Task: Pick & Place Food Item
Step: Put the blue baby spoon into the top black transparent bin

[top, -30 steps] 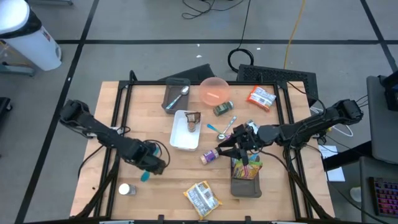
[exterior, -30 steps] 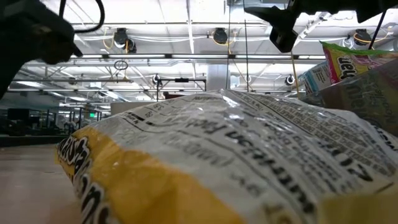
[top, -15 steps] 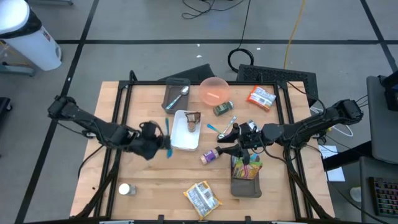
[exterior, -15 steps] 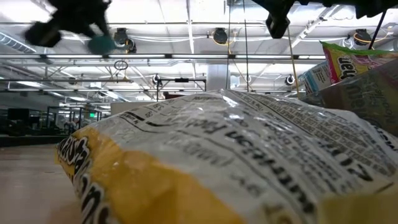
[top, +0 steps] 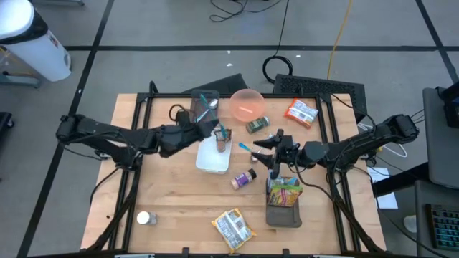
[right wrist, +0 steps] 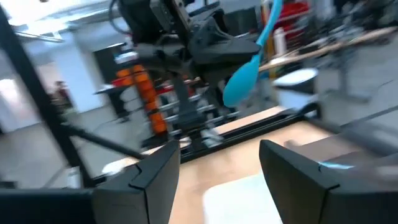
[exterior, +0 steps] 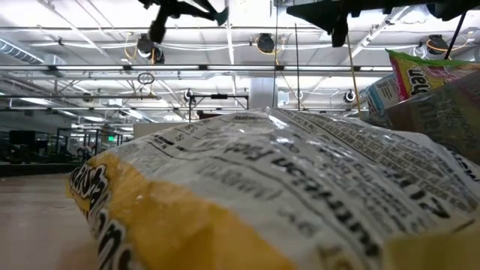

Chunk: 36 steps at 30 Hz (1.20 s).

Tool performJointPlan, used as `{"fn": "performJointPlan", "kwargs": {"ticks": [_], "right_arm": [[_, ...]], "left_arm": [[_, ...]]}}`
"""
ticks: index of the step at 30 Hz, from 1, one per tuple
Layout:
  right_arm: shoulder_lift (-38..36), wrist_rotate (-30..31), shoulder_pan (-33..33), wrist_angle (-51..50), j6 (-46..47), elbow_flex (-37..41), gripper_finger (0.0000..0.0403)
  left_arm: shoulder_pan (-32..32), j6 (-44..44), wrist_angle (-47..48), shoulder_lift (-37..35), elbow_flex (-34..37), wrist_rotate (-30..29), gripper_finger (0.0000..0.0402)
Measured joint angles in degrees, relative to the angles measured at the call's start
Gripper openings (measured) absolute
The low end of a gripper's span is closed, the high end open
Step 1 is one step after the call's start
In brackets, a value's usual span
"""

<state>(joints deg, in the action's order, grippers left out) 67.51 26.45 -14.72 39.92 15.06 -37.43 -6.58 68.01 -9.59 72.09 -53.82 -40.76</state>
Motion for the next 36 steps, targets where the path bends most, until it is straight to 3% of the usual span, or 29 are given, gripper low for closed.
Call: {"fn": "performJointPlan", "kwargs": {"ticks": [7,12,23,27,36], "right_arm": [[0.0,8.4,0.0,3.2,-11.8,-0.5,0.0212],[0.0,9.7,0.1,3.2,-16.8,-1.3,0.0212],[0.0,9.8,1.7,3.2,-16.8,-1.3,0.0212],[0.0,12.3,1.9,3.2,-15.7,-1.3,0.0212],[0.0,17.0,1.9,2.0,-15.6,-1.4,0.0212]], "left_arm": [[3.5,1.2,-13.0,6.2,0.0,3.3,0.0021],[4.6,3.4,-22.3,11.8,0.0,7.7,0.0021],[7.6,0.5,-19.6,20.8,-11.2,15.7,0.0021],[8.4,-1.8,-17.0,22.7,-15.2,16.7,0.0021],[8.3,-3.0,-15.5,23.0,-16.9,17.6,0.0021]]}}
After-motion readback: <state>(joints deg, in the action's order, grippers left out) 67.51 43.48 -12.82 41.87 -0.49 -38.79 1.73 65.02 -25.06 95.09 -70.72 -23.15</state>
